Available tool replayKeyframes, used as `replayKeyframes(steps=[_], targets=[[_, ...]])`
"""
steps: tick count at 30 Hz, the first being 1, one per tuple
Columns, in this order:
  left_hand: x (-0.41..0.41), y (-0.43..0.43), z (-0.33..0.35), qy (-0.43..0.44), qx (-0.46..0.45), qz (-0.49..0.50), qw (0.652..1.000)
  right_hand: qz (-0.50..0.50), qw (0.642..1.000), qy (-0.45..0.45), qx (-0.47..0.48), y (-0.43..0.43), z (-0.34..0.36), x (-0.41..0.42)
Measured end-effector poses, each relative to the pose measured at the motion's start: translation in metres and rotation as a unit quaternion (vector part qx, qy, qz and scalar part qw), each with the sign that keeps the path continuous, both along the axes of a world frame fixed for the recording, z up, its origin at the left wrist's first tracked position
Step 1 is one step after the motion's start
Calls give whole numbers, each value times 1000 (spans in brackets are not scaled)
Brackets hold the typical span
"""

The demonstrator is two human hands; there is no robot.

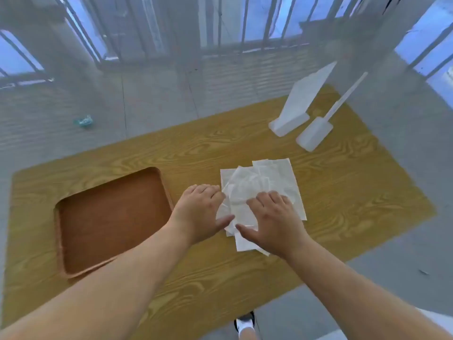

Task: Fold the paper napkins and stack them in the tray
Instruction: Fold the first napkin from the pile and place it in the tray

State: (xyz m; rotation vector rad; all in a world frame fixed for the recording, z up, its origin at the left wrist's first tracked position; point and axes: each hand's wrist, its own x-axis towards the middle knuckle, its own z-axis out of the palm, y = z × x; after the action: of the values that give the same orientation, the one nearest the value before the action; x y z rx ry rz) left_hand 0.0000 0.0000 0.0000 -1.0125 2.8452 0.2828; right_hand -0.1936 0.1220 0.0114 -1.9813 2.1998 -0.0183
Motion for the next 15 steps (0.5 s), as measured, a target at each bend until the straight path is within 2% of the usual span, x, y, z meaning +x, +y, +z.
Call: replayKeyframes(steps=[2,10,15], targets=[[1,4,-13,-13,21,-9,1000,24,999,-1,41,7,-17,6],[8,22,-38,12,30,-14,999,52,995,17,88,37,-53,17],[13,28,-42,25,33,-6,999,31,999,-17,36,38,-54,16]])
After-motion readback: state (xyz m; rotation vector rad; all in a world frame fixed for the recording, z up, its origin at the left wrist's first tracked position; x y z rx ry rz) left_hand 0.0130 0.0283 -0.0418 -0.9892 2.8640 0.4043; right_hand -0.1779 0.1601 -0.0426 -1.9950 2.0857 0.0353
